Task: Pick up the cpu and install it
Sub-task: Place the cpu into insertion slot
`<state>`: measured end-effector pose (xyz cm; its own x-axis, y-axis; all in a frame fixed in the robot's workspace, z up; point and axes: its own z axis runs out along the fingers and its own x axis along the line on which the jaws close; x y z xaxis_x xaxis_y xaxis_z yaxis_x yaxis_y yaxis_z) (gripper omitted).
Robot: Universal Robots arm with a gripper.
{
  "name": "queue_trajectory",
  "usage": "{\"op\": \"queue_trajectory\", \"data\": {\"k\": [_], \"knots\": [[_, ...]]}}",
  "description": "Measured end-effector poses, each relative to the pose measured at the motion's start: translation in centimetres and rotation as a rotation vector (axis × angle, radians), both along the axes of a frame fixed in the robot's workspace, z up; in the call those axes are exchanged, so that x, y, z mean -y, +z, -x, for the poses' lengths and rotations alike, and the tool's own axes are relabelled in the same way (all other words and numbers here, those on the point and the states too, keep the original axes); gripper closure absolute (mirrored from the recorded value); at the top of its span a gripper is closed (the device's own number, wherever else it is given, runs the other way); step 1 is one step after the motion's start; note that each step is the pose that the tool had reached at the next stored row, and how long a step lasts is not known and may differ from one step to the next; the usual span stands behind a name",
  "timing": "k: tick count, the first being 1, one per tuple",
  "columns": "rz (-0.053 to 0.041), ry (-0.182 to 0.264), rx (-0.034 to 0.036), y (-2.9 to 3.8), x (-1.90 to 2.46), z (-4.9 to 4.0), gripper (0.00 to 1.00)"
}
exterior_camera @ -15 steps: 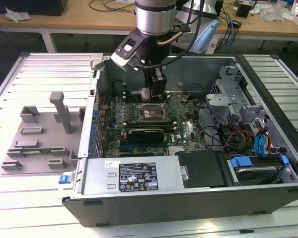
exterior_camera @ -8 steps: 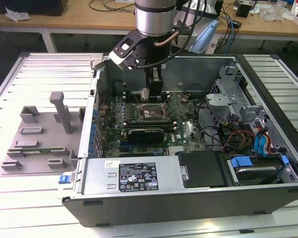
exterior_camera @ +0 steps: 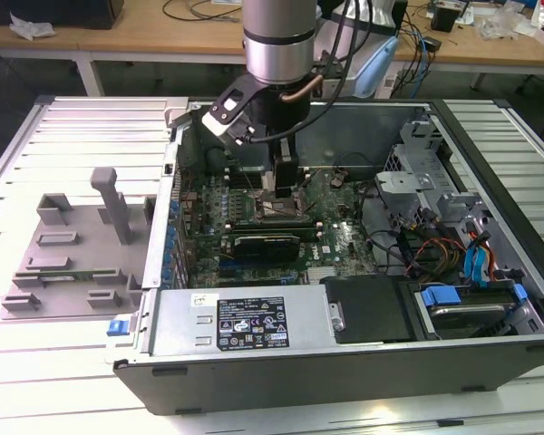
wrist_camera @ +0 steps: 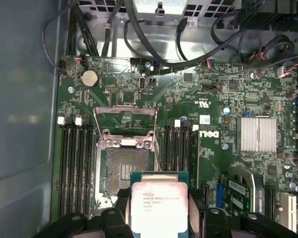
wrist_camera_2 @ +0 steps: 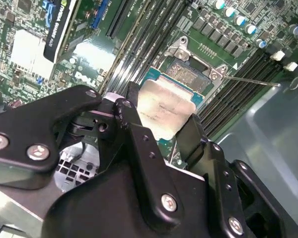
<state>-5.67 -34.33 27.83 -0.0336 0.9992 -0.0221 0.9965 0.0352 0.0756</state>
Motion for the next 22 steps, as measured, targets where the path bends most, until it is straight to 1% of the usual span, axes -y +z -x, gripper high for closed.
{"op": "queue_trajectory", "data": {"k": [2,4,5,7,8,11,13,14,15,16,17,18,19,22], "knots": [[0.0000,-0.012,0.0001,-0.22,-0.06,-0.02,0.45],[0.0000,-0.051,0.0000,-0.50,-0.14,-0.03,0.45],[-0.0001,-0.055,0.0001,-0.59,-0.20,-0.03,0.45],[0.0000,-0.057,0.0000,-0.83,-0.56,-0.03,0.45],[-0.0001,-0.058,0.0001,-1.11,-0.84,-0.07,0.45],[0.0000,-0.058,0.0000,-1.70,-1.15,-0.13,0.45],[0.0006,-0.058,-0.0001,-2.46,-1.96,-0.15,0.45],[0.0027,-0.058,0.0001,-2.66,-2.25,-0.22,0.45],[0.0055,-0.052,0.0003,-2.93,-2.45,-0.43,0.45],[0.0069,-0.047,0.0002,-3.21,-2.55,-0.53,0.45],[0.0098,-0.040,0.0003,-3.56,-2.60,-0.61,0.45],[0.0148,-0.025,0.0005,-3.90,-2.62,-0.74,0.45],[0.0203,-0.014,0.0006,-4.09,-2.63,-0.78,0.45],[0.0344,-0.010,0.0009,-4.55,-2.68,-0.79,0.45]]}}
